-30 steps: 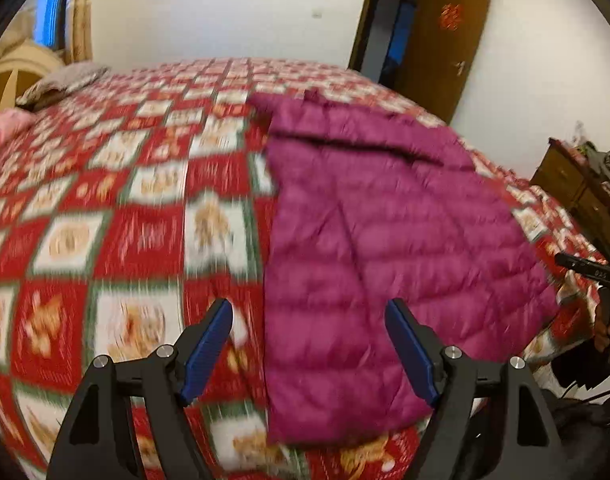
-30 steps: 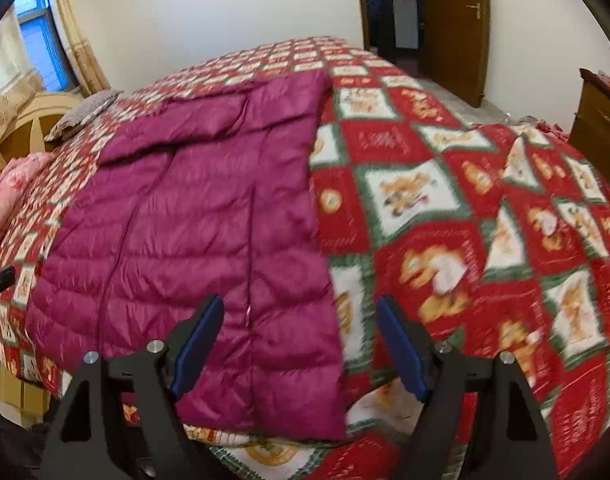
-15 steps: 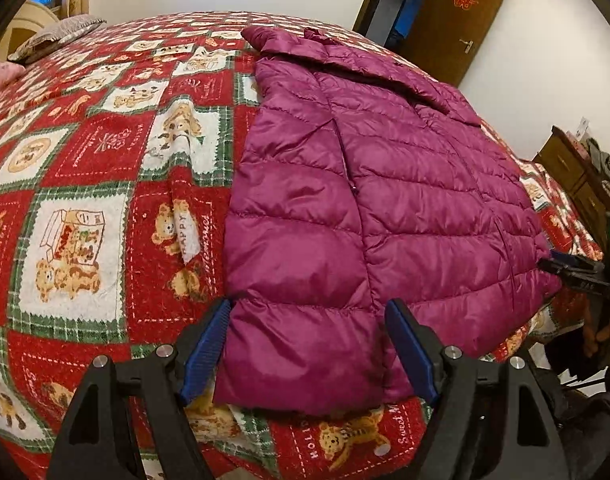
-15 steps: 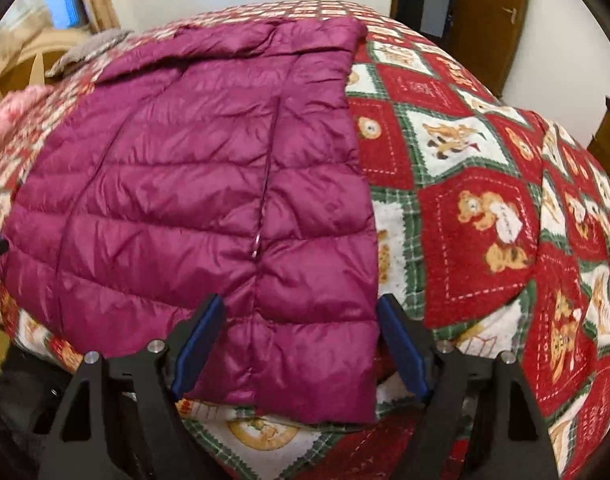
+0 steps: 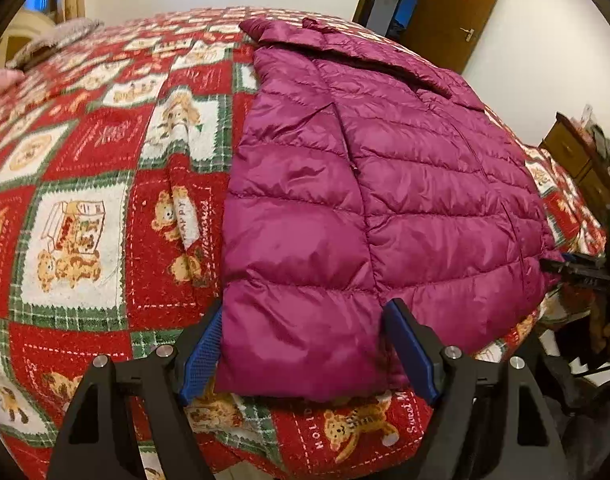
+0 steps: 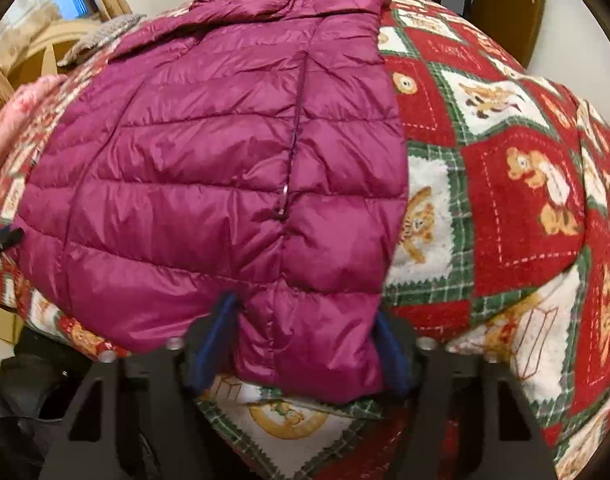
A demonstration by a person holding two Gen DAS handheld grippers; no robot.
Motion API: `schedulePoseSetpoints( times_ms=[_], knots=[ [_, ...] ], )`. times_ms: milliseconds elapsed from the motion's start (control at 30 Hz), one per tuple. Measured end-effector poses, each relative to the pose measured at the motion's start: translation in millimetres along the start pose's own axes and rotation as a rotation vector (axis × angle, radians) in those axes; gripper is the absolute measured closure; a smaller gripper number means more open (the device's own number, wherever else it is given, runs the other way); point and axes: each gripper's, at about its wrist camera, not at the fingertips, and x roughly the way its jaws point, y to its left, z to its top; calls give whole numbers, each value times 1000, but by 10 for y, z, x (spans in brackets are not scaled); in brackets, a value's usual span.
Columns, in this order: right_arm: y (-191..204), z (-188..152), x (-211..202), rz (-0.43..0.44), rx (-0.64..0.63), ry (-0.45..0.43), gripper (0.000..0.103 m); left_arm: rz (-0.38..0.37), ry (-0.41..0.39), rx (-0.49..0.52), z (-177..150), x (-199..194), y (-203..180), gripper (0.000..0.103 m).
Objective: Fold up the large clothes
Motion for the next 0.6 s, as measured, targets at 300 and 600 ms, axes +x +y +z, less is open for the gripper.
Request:
schedulePoseSetpoints(
  times_ms=[300,600],
  knots=[
    [-181,-91,-331,155,105,-98,90,-123,-37,-153,10,-170,228,96],
    [-228,-68,-840,265,165,-238,91,-212,-158,-55,153,-613,-85,98]
  ],
)
